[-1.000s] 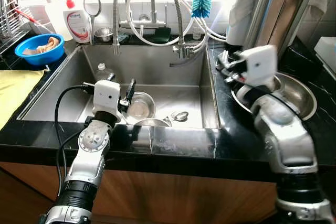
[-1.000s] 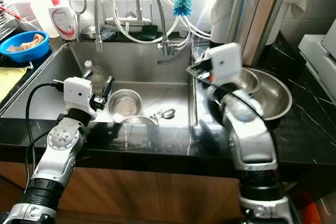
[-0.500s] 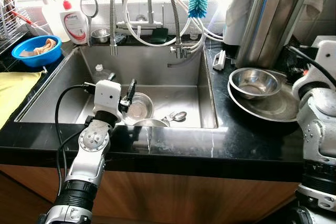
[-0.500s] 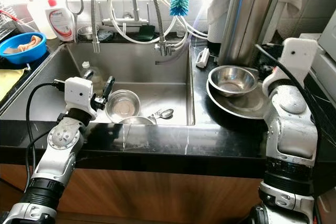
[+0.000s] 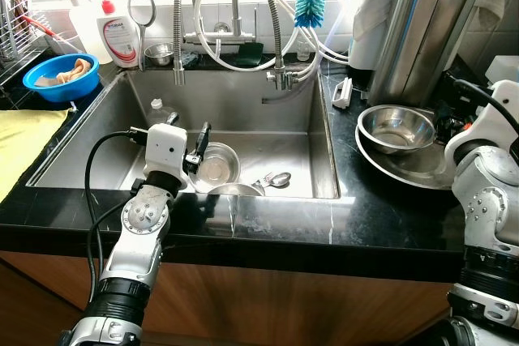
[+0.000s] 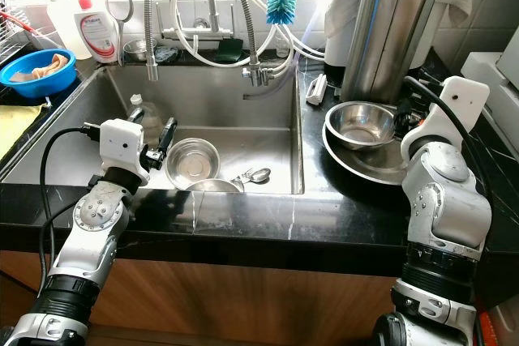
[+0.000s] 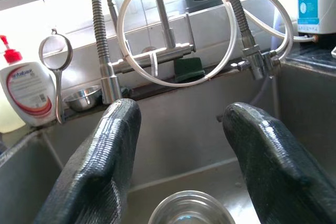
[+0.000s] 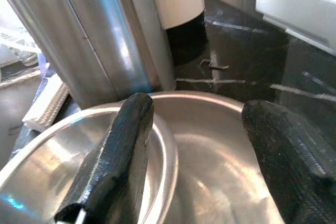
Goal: Kitchen organization
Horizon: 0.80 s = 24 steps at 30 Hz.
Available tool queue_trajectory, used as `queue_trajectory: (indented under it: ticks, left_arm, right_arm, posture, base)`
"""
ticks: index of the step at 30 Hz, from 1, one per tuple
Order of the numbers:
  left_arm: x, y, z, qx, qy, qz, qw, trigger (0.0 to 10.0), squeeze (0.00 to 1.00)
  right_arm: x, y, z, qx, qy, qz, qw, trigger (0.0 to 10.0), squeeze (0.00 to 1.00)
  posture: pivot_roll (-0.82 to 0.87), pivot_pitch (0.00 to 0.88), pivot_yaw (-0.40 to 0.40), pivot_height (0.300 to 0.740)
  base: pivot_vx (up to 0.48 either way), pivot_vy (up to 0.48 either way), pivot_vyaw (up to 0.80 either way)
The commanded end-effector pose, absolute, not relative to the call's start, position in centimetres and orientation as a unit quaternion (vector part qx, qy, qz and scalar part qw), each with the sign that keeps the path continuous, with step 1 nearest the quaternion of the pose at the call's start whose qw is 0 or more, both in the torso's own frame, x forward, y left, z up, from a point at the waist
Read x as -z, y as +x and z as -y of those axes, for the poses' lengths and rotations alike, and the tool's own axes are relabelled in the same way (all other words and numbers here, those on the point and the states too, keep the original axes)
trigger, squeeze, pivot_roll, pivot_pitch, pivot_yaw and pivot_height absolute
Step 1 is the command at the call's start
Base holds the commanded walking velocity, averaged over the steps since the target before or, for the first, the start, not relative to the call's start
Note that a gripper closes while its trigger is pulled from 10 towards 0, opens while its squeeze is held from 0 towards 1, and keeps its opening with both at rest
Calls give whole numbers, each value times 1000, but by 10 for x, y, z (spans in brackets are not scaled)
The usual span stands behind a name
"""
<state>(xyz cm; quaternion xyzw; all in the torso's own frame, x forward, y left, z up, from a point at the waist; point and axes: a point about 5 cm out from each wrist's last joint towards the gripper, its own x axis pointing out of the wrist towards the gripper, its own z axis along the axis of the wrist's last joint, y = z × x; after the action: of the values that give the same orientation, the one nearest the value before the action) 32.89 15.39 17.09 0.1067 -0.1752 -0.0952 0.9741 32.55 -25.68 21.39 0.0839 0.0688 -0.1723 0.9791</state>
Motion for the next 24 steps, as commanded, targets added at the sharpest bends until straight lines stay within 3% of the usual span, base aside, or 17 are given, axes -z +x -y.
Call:
queue_trajectory:
  ticks: [1,9,24]
  left_arm:
    - [-171,330,-154,104,123,176,971,10000,0]
    - [-173,329,-153,103,123,180,970,10000,0]
    - [-172,328,-152,109,129,180,969,10000,0]
  right_arm:
    - [-216,329,251,161,100,-74,979,10000,0]
    - [-202,331,241,130,135,-97,977,10000,0]
    - [-190,330,243,158,168,-117,966,10000,0]
  posture:
    - [-59,0,56,740]
    - [-50,0,53,740]
    - [-50,0,54,740]
  base:
    - [0,0,0]
    - [0,0,0]
    - [0,0,0]
